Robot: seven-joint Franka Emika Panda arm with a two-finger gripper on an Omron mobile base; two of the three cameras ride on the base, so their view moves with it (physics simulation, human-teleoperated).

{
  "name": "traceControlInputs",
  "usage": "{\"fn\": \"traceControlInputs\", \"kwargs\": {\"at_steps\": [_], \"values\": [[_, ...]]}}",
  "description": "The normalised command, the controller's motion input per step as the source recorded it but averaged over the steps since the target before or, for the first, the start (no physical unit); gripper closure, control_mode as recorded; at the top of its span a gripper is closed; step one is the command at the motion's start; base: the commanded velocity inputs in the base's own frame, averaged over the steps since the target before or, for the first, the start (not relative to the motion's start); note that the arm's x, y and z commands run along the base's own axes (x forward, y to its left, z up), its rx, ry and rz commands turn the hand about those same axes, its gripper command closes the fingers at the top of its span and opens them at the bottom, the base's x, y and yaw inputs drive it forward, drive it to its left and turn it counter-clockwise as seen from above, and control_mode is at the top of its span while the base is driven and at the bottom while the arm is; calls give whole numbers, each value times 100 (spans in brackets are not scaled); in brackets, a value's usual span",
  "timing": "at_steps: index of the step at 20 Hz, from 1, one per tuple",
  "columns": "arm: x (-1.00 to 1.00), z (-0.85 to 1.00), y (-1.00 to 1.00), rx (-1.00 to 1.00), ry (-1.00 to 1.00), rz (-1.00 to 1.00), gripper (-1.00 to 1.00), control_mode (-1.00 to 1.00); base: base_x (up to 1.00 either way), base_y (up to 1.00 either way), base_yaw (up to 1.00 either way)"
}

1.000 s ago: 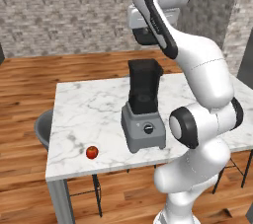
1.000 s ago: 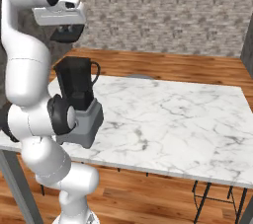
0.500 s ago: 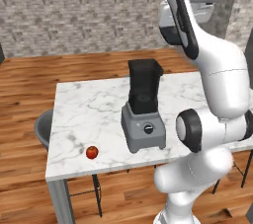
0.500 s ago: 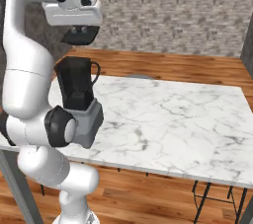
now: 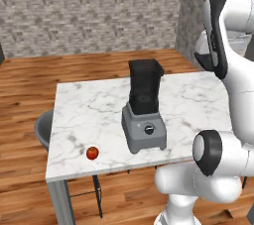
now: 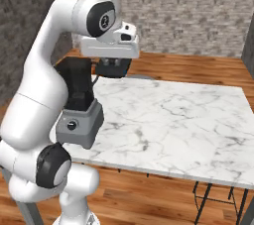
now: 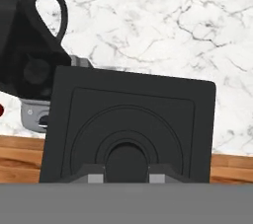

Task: Open the blender lid, put the apple in the blender, close the lid, and start the blender.

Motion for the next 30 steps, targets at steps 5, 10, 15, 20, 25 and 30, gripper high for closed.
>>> {"fn": "traceControlInputs", "kwargs": {"at_steps": [5, 10, 15, 20, 25, 30], "values": [[-16, -100, -100, 0, 0, -4, 100, -100, 0, 0, 0], [0, -100, -86, -7, 0, -2, 100, -100, 0, 0, 0], [40, -100, -64, -11, 12, -2, 100, -100, 0, 0, 0], [72, -93, -38, -5, 17, 0, 100, -100, 0, 0, 0], [44, -72, -20, 0, 5, 0, 100, -100, 0, 0, 0], [6, -55, -23, 10, 0, 0, 100, -100, 0, 0, 0]]}}
